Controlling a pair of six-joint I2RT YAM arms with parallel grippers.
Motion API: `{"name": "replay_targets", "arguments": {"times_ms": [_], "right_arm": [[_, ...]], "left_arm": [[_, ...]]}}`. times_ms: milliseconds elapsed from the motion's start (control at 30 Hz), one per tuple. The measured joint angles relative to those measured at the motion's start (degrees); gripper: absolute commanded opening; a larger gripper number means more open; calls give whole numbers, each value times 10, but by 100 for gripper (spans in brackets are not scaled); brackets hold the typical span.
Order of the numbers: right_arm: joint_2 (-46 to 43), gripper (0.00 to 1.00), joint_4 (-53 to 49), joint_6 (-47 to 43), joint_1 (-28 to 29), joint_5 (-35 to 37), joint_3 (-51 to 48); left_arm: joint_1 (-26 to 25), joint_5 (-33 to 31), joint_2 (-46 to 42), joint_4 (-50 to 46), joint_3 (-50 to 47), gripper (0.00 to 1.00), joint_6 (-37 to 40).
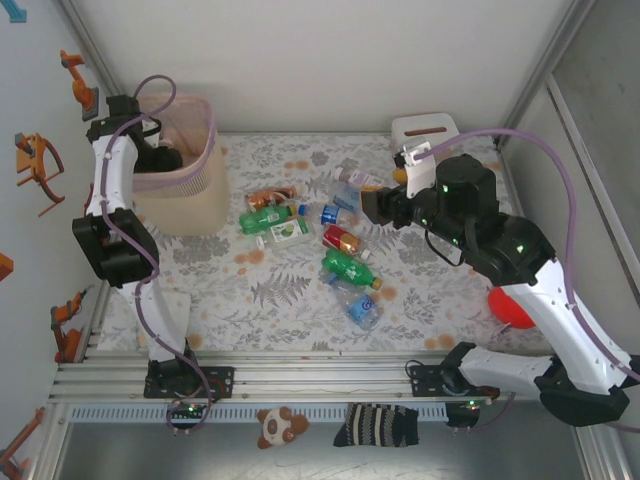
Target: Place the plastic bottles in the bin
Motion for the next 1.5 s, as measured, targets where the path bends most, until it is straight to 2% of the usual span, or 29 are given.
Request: {"name": "replay_targets", "arguments": {"times_ms": [367, 733, 1033, 1500], "right_arm": [[20, 70, -7, 0, 0, 13, 0], [122, 67, -69, 0, 0, 5, 17], [230, 60, -143, -2, 2, -20, 35], [433, 54, -202, 33, 82, 0, 50]], "left_arm": [[0, 27, -52, 0, 0, 75, -2], [0, 96, -142, 16, -26, 74, -22], [0, 182, -253, 90, -148, 75, -72], [7, 311, -418, 276, -341, 76, -187]]}}
